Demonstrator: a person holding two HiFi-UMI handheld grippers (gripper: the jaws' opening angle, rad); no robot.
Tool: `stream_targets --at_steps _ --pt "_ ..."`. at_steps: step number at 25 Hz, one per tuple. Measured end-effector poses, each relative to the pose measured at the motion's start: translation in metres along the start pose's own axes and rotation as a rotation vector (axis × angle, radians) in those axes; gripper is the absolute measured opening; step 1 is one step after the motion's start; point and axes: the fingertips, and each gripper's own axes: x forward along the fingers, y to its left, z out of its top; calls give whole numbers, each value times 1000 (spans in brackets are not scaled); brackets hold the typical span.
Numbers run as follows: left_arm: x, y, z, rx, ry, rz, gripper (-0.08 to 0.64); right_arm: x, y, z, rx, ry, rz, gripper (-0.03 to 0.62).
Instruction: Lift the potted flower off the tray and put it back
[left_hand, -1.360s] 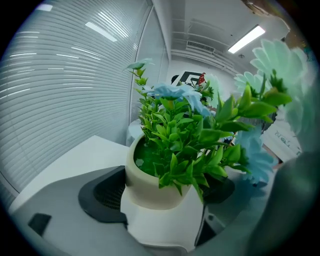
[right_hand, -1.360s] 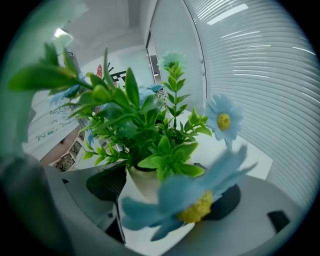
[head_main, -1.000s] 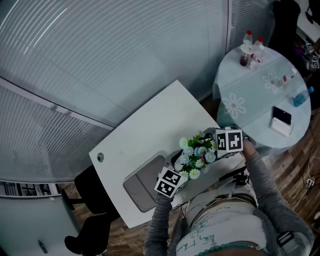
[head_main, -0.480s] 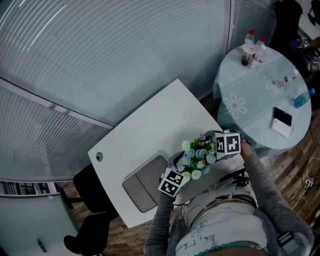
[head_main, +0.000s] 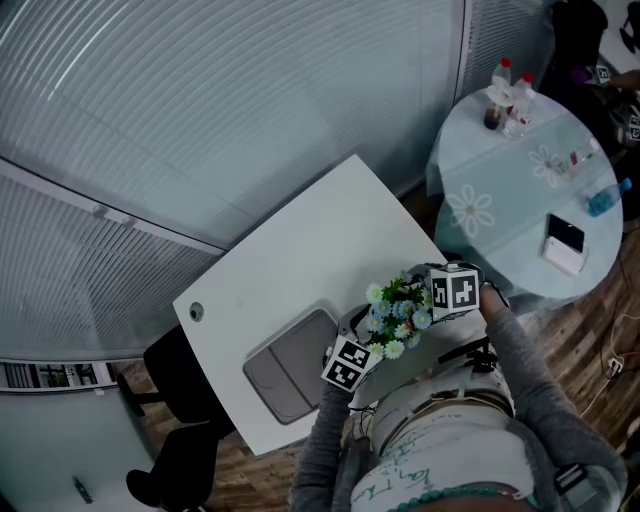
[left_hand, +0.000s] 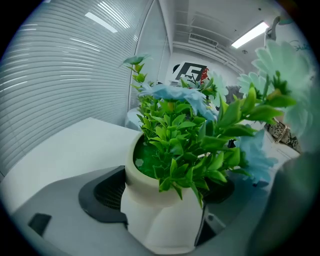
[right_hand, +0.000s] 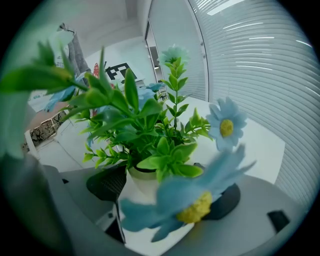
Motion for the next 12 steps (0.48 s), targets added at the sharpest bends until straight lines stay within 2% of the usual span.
stream_targets --at_steps 12 --pt "10 0 -16 22 35 13 442 14 1 -16 -2 -16 -7 397"
